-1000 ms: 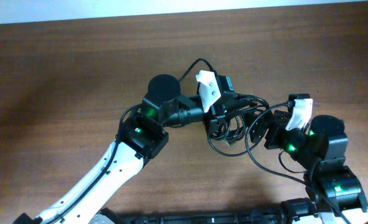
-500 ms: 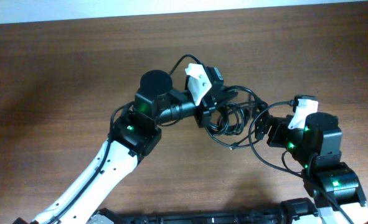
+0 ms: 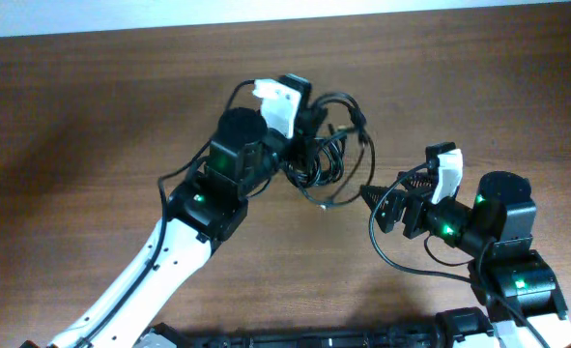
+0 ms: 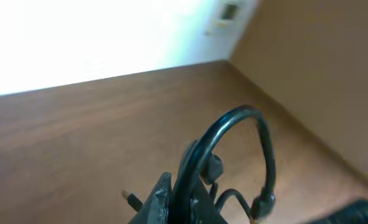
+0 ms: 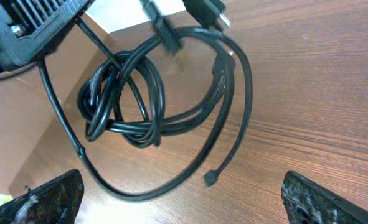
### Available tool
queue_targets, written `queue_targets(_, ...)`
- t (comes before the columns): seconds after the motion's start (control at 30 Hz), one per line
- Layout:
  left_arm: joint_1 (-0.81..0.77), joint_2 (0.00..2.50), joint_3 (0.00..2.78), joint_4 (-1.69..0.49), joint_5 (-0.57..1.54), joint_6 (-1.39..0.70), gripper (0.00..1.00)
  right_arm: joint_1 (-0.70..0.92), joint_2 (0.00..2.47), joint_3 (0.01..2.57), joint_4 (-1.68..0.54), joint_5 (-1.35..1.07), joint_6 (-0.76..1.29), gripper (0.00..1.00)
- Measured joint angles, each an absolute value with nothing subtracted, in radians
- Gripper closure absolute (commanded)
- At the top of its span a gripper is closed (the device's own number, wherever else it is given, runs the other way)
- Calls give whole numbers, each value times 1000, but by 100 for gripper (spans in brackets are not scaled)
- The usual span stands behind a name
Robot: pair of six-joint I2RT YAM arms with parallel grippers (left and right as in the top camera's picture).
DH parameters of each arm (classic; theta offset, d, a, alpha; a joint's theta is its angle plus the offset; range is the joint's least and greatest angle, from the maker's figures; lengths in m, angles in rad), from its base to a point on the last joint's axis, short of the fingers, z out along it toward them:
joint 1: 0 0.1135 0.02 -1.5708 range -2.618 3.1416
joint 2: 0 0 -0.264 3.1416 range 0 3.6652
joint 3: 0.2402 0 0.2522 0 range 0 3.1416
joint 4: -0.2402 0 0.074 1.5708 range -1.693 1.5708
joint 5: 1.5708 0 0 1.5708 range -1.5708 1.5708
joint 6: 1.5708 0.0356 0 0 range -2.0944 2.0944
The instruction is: Untangle cables
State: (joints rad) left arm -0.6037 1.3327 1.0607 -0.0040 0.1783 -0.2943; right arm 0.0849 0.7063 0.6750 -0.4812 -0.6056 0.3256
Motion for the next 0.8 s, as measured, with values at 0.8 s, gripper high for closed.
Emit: queue_targets(0.8, -442, 1332, 1061, 162, 473, -1223, 100, 85, 748, 675, -207, -701, 1052, 5)
